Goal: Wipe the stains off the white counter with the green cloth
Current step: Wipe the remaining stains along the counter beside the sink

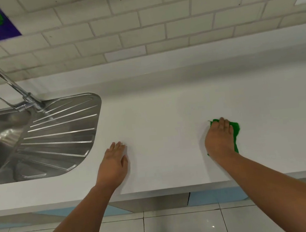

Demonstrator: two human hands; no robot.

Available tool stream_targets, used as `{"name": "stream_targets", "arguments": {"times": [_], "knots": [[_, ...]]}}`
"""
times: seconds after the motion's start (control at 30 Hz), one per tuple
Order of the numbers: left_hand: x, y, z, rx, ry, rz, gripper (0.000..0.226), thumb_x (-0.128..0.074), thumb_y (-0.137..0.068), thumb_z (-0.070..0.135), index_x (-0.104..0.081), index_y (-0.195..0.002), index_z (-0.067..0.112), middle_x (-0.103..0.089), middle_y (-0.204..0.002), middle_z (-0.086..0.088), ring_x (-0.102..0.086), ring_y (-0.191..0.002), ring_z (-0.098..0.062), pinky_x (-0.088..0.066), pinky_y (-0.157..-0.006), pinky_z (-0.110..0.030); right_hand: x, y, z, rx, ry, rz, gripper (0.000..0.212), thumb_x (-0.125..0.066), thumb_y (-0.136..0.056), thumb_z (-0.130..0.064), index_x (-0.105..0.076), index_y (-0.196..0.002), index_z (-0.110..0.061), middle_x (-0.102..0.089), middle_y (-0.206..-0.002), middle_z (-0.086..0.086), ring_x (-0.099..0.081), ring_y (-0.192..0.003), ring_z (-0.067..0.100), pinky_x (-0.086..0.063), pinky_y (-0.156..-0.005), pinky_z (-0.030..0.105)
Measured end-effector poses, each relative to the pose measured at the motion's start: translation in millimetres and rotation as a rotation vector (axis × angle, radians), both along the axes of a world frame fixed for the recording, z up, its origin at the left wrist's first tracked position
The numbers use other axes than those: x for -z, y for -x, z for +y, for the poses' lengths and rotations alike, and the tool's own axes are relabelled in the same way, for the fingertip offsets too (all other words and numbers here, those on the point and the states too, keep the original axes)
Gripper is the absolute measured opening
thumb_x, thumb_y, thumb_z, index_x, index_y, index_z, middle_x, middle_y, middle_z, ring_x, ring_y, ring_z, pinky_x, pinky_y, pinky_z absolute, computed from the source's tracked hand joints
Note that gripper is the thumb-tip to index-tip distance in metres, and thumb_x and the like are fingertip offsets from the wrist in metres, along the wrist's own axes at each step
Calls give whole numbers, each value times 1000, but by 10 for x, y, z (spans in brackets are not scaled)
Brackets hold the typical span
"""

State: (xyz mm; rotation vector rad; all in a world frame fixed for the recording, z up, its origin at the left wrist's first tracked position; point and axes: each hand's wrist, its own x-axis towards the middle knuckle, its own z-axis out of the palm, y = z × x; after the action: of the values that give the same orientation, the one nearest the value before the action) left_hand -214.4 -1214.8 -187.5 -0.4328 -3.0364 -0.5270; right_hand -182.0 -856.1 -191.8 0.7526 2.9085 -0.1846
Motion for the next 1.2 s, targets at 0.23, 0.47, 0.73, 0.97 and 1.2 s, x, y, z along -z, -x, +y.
{"name": "stream_targets", "arguments": {"times": [0.23,0.47,0.73,0.97,1.2], "knots": [[114,342,-410,-15,-27,-25,48,-42,-101,30,-39,-148,19,-29,-158,3,-14,-149,-14,-22,-116,-34,193,532,44,-46,0,268,47,-44,-94,-7,-45,-138,9,-42,-147,26,-34,-140,39,-18,-120,47],[111,729,-653,44,-115,6,47,-40,-101,33,-44,-144,16,-35,-155,-1,-19,-148,-14,-15,-117,-29,78,1353,-580,-166,-110,95,54,-33,-97,-15,-30,-150,-1,-27,-158,17,-20,-146,33,-14,-121,46],[200,1131,-861,60,-106,-13,59,-33,-95,40,-43,-145,11,-36,-155,-6,-23,-147,-19,-10,-118,-27,61,1954,-1800,-435,-47,105,58,-28,-100,-20,-16,-155,-7,-11,-164,9,-7,-151,25,-4,-123,42],[325,1158,-917,108,-125,-26,67,-20,-96,49,-33,-150,12,-21,-160,1,-10,-149,-10,-6,-121,-27,92,1789,-2118,-784,234,155,57,-33,-97,-20,-27,-154,-14,-16,-163,0,-8,-151,17,-3,-123,38],[249,1244,-931,88,-233,-43,60,-30,-97,47,-47,-143,12,-36,-155,0,-21,-146,-8,-17,-120,-30,108,2100,-1766,-588,52,163,55,-31,-101,-22,-22,-155,-19,-14,-164,-3,-6,-151,17,-3,-123,44]]}}
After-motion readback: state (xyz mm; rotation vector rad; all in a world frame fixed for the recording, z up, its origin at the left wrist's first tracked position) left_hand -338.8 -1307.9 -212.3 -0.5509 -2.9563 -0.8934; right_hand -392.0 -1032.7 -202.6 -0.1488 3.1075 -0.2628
